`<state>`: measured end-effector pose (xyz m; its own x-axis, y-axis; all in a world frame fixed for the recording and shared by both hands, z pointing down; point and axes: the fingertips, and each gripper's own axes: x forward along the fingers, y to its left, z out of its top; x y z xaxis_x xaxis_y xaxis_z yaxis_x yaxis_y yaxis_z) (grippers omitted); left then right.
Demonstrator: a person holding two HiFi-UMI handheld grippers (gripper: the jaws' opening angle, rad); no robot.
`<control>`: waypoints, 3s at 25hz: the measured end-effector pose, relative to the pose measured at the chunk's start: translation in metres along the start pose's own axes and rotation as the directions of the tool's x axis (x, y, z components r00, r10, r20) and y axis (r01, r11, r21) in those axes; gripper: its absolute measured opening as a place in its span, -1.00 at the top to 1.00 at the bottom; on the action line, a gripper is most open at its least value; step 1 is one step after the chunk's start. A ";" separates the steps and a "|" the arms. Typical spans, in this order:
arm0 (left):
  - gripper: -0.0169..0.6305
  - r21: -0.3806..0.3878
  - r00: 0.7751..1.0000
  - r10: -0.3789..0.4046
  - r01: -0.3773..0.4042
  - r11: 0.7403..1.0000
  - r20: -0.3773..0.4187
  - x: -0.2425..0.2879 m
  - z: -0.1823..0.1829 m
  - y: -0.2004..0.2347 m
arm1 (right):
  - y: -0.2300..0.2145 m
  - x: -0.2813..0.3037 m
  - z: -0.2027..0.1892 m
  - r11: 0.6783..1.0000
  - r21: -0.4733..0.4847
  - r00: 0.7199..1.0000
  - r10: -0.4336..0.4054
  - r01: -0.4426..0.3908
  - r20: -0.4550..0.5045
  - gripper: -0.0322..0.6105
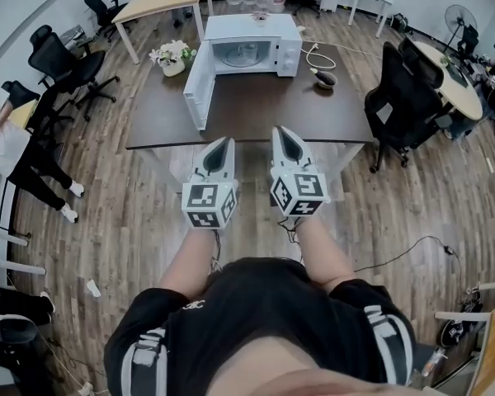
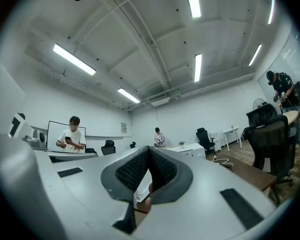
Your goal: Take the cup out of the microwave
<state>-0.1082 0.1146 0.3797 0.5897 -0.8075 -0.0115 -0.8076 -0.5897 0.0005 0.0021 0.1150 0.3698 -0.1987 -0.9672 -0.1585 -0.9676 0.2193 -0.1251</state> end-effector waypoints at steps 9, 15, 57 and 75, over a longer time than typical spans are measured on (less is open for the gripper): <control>0.94 0.007 1.000 -0.014 0.014 1.000 -0.010 0.020 -0.012 0.032 | -0.001 0.031 -0.010 0.999 0.024 0.999 -0.038 0.037 0.010 0.90; 0.94 0.019 1.000 -0.006 0.007 1.000 -0.015 0.057 -0.021 0.052 | -0.017 0.071 -0.021 0.999 0.022 0.999 -0.035 0.035 0.017 0.90; 0.94 0.040 0.996 0.072 -0.070 0.997 -0.052 0.486 -0.016 0.256 | -0.209 0.529 -0.086 0.997 -0.078 0.999 -0.032 0.029 -0.035 0.24; 0.94 0.005 0.983 0.135 -0.135 0.991 -0.127 0.492 -0.053 0.289 | -0.219 0.594 -0.221 0.992 -0.127 0.955 -0.056 0.019 -0.291 -0.12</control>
<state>-0.0506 -0.4538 0.4273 0.4715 -0.8742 0.1159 -0.8799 -0.4751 -0.0031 0.0620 -0.5361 0.5193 -0.1810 -0.9735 0.1401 -0.9832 0.1824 -0.0022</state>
